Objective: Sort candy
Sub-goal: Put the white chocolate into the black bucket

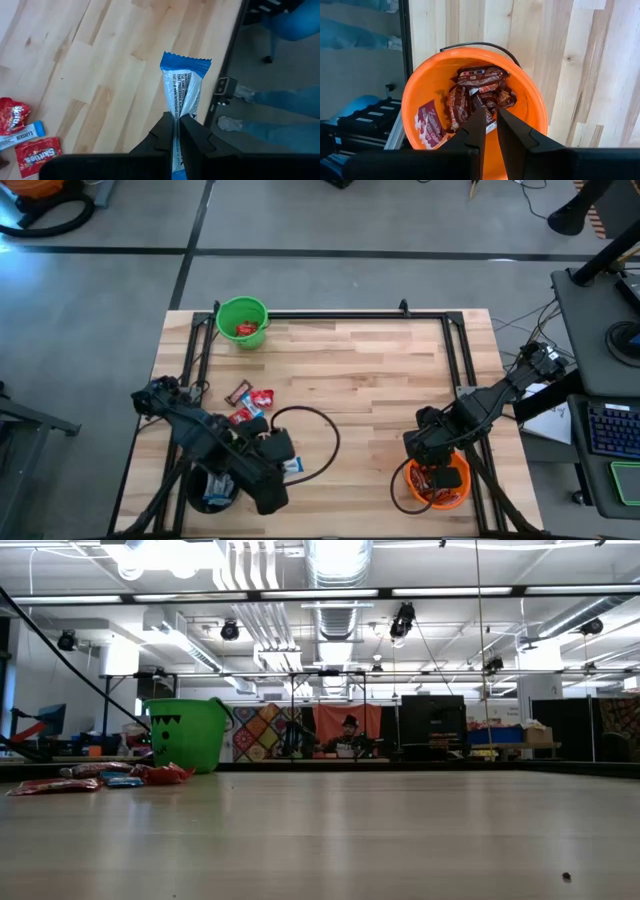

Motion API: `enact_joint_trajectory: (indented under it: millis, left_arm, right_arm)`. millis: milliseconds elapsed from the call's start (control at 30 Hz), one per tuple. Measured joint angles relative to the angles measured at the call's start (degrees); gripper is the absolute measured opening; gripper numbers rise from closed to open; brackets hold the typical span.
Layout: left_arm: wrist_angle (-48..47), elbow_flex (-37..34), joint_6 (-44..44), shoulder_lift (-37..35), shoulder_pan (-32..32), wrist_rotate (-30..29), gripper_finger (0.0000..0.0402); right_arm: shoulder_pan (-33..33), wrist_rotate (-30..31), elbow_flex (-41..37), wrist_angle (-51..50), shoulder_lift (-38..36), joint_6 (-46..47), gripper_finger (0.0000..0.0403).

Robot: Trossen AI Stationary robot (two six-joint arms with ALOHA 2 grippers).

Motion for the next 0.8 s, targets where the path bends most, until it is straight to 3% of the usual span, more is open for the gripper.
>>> enact_joint_trajectory:
  millis: [300,800]
  left_arm:
    - [0.05,-4.44,-3.72,-4.27,-3.77,0.02,0.0]
    - [-0.04,-27.64,-22.52,-19.2,-12.78,0.87,0.0]
  right_arm:
    - [0.0,0.02,0.0,0.43,0.0,3.65,0.0038]
    - [0.0,0.07,0.0,2.03,0.0,6.15,0.0038]
